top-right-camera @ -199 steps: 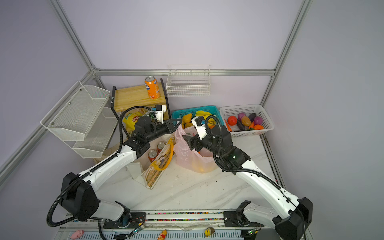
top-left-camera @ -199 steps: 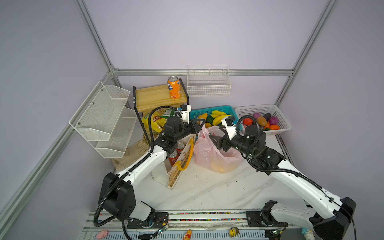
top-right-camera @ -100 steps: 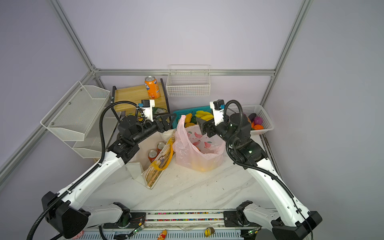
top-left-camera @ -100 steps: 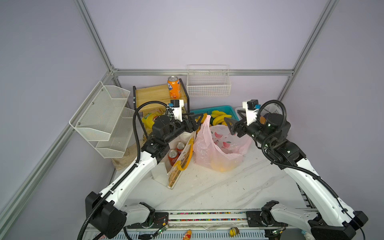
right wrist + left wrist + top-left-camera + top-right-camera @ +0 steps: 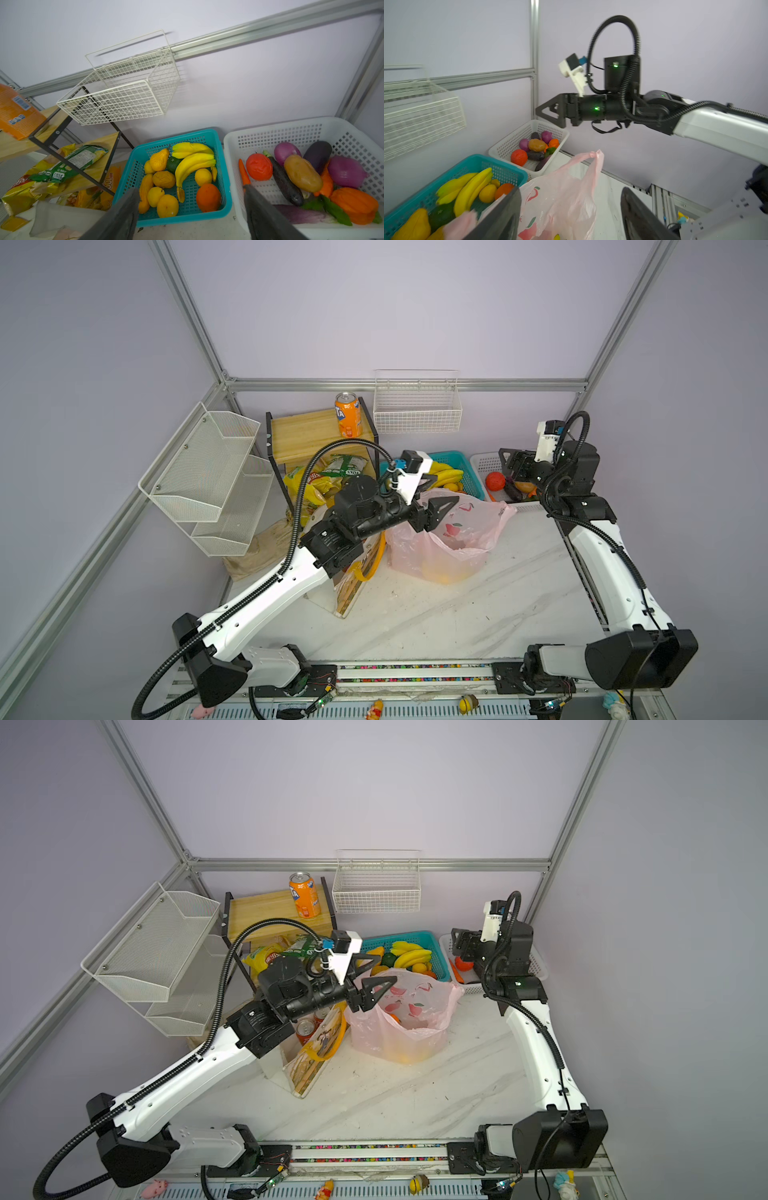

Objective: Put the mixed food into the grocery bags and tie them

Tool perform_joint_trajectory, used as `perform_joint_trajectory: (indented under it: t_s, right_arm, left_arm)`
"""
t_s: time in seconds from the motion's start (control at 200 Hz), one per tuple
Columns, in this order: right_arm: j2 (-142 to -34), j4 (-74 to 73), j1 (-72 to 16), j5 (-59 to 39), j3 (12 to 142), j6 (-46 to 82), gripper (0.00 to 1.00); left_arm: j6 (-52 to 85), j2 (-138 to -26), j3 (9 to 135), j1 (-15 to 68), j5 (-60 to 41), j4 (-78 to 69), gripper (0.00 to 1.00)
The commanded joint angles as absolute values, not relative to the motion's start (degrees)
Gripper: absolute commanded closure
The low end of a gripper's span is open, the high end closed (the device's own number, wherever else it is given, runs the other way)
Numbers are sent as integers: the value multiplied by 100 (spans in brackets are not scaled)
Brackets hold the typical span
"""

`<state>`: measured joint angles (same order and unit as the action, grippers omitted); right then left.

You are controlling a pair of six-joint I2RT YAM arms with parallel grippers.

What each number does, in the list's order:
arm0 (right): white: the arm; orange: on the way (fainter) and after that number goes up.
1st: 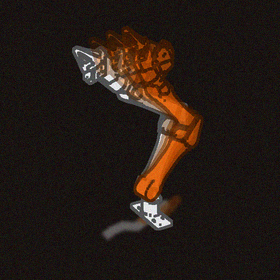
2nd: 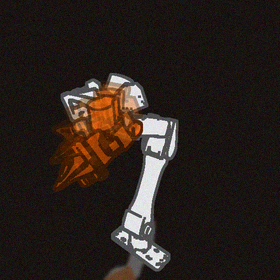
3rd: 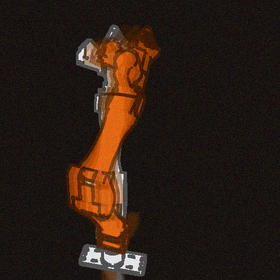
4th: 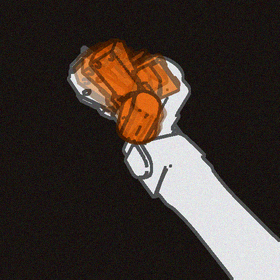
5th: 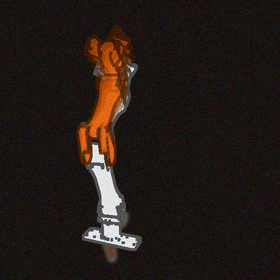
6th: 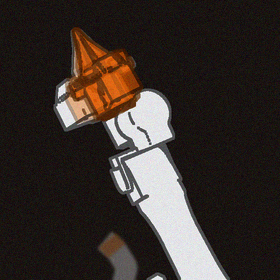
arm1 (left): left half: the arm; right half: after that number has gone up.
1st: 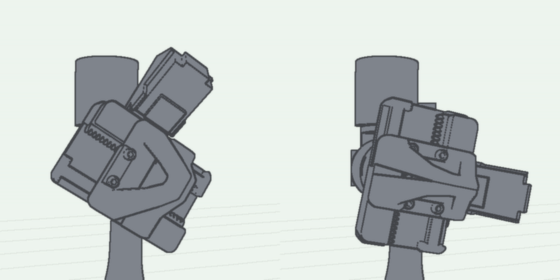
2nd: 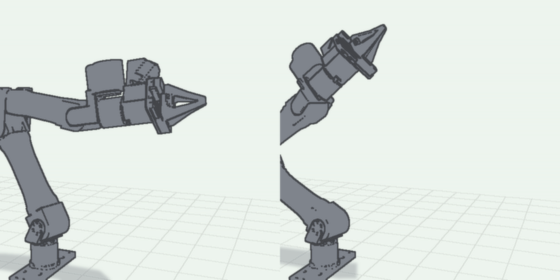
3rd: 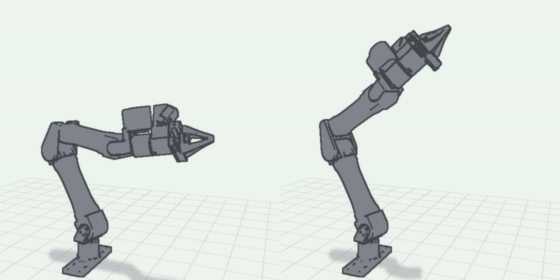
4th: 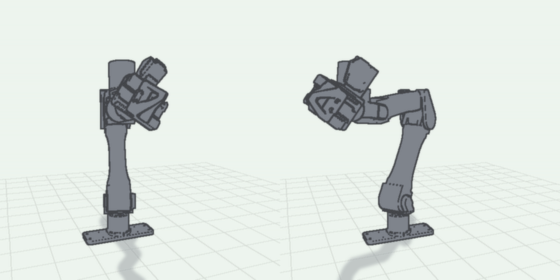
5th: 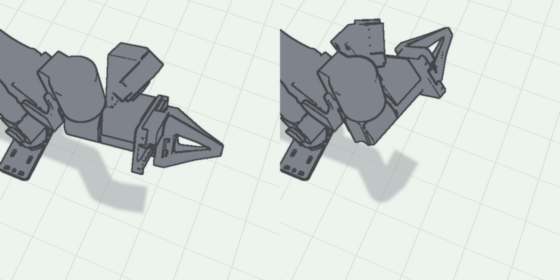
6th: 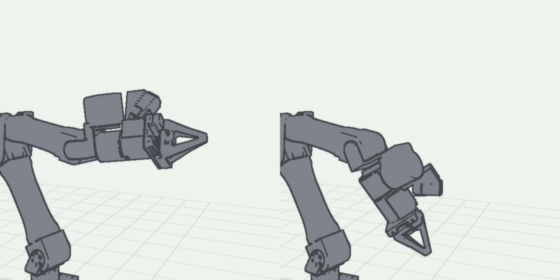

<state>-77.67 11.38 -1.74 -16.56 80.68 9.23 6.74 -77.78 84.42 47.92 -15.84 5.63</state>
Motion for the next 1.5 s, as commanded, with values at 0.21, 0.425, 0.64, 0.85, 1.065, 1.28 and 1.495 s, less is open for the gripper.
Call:
perform_joint_trajectory:
  t_s: [0.21, 0.425, 0.64, 0.85, 1.065, 1.28, 1.495]
  right_arm:
    - [-7805, 871, -63, -1247, 7367, 1338, 22]
    - [-7781, 802, 104, -1154, 6891, 1319, 22]
    - [-7617, 793, 106, -1005, 6632, 1240, 22]
    - [-7468, 702, 106, -1046, 6363, 1239, 22]
    - [-7141, 675, 92, -1146, 6058, 1315, 24]
    - [-6472, 634, -2, -783, 5609, 1257, 24]
    - [-5464, 394, -427, -615, 4830, 1257, 24]
  left_arm:
    - [-982, -9558, 10664, 5171, -2473, 1439, 21]
    - [-1046, -10622, 11917, 5247, -2840, 1828, 19]
    - [-1038, -11307, 12633, 5265, -2929, 2021, 22]
    - [-1043, -11514, 12737, 5282, -3051, 2014, 39]
    - [-1024, -11484, 12542, 5278, -2926, 1991, 58]
    - [-550, -11031, 11629, 5236, -2617, 1391, 79]
    - [587, -10766, 11004, 4980, -2427, 746, 95]
